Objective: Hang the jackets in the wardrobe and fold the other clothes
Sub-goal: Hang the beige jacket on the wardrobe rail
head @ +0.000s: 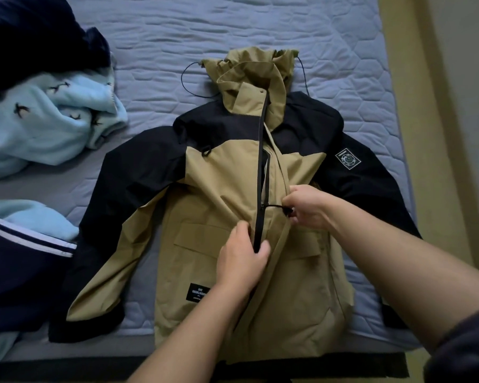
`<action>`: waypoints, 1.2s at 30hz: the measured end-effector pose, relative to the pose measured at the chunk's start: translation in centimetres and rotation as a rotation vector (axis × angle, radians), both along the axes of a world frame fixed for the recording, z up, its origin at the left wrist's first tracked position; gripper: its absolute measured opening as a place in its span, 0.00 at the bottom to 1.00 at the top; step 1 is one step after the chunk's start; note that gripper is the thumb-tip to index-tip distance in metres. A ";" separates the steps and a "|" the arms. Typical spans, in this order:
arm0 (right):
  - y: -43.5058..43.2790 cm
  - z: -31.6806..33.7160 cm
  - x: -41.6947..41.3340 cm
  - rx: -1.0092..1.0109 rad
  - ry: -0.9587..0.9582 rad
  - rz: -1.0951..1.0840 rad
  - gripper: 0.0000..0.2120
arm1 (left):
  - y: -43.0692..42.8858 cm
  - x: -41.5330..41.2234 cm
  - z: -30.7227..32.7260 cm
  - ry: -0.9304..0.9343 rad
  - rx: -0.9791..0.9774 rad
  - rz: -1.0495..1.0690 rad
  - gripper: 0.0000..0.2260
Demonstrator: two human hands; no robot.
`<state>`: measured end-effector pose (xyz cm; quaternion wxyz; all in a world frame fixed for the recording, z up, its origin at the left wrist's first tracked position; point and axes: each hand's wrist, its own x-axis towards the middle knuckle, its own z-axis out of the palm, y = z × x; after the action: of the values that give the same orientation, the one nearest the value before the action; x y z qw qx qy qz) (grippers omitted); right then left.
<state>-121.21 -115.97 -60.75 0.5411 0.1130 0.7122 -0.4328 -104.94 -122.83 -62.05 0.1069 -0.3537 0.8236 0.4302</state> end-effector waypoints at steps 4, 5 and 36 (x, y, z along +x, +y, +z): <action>0.4 0.2 0.1 -0.068 -0.011 0.045 0.16 | -1.1 -2.2 0.6 0.073 0.136 0.017 0.12; 0.5 0.2 0.3 -0.063 -0.001 0.057 0.18 | -1.4 -2.4 0.7 0.079 0.170 -0.007 0.10; -1.1 5.9 -4.4 0.265 1.541 1.541 0.09 | -2.3 -1.2 2.0 -0.047 0.046 -0.141 0.13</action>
<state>-125.60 -117.09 -54.84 0.0599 -0.6057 0.7798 0.1468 -106.15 -125.10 -60.09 0.1643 -0.3022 0.8337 0.4320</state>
